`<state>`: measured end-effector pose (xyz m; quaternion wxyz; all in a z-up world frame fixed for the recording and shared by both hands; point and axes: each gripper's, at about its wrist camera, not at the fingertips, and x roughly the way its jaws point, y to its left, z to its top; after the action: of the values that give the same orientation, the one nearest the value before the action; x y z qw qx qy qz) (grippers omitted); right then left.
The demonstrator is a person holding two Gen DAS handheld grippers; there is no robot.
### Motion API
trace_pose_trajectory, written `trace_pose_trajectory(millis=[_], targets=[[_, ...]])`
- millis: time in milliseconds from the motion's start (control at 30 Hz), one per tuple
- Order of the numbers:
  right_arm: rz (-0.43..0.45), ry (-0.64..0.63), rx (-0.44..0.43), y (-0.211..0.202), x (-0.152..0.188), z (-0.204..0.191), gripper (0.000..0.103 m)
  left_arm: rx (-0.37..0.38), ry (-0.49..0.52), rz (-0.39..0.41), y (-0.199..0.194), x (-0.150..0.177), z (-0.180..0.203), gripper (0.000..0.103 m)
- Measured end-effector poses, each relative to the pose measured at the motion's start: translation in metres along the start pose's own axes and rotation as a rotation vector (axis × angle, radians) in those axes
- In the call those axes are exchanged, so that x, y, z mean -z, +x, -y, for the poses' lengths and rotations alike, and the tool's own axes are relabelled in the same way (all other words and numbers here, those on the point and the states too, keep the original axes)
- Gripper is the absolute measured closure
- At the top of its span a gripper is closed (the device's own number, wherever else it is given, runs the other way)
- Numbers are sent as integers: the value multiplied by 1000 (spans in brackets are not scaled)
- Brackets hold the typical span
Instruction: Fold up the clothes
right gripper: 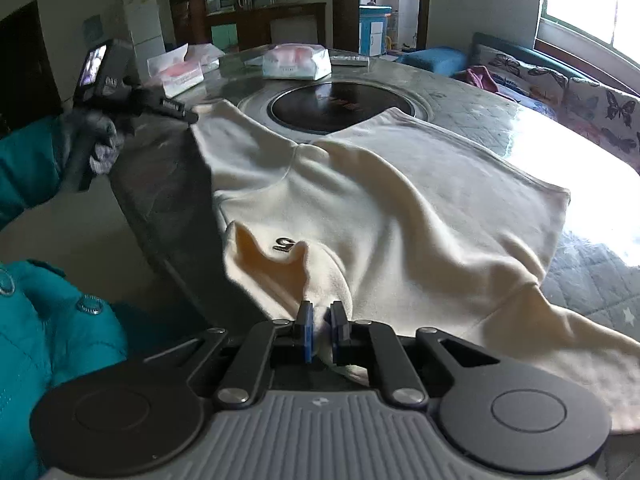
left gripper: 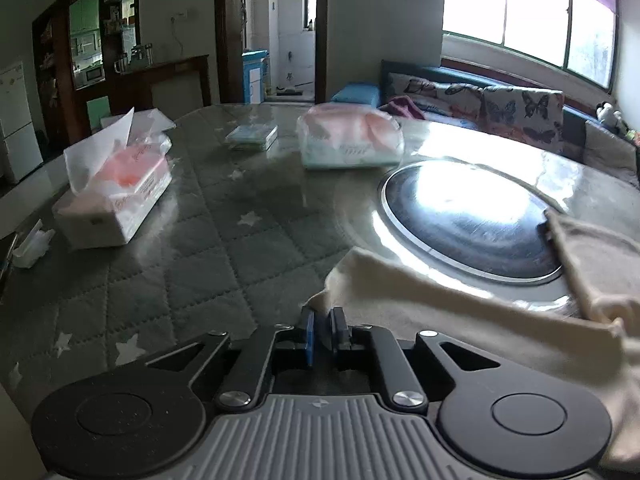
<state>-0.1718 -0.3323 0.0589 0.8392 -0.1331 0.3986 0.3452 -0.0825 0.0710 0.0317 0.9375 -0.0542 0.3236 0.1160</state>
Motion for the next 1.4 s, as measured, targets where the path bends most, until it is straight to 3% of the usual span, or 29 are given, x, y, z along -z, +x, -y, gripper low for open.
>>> trace_pose_trajectory(millis=[133,300,467,667,800,1033,1167,1400], targets=[[45,39,0,-3,-6,9,90,122,46,15,-15,-5,26,87],[73,52,57,10,-16,16,90,350,201,9,-32,7,93,87],[65,35,21,30,-19,15,90,526,336,-23,-39,26,159,87],[35,-25,-49,36,-11,-1,89,627,424,-51,-40,45,205,86],[41,6,-79,27,-7,1,88,685,445,-75,-36,54,218,86],[100,141,45,-5,-5,42,87,768,476,-87,-38,60,221,86],[113,200,106,-4,-6,66,86,790,526,-71,-46,68,226,79],[68,232,183,16,-4,95,79,822,553,-74,-52,75,221,78]])
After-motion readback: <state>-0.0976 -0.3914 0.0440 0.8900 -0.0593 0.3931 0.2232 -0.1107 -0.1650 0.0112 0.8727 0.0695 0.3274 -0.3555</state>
